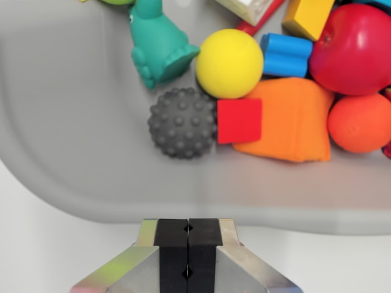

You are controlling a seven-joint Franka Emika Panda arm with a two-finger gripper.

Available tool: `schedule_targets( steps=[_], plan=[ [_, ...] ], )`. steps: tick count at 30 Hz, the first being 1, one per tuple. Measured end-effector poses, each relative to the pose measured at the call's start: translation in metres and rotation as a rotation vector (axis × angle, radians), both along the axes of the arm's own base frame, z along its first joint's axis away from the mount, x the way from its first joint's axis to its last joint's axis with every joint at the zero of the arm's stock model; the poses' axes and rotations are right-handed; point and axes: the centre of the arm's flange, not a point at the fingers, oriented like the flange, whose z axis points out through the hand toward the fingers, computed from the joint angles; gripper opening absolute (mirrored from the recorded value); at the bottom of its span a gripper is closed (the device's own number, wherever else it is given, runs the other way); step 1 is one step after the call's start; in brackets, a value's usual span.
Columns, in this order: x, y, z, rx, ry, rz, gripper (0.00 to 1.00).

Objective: Pick an object from the bin

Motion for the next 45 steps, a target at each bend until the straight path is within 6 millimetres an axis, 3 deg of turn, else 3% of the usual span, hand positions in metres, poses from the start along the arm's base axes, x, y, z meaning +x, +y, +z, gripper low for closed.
schedule_targets(
  steps=[26, 45],
  plan=[
    [0.001, -0.001, 0.097, 0.002, -0.001, 0.000, 0.00],
    [0.001, -0.001, 0.132, 0.002, 0.000, 0.000, 0.00]
  ],
)
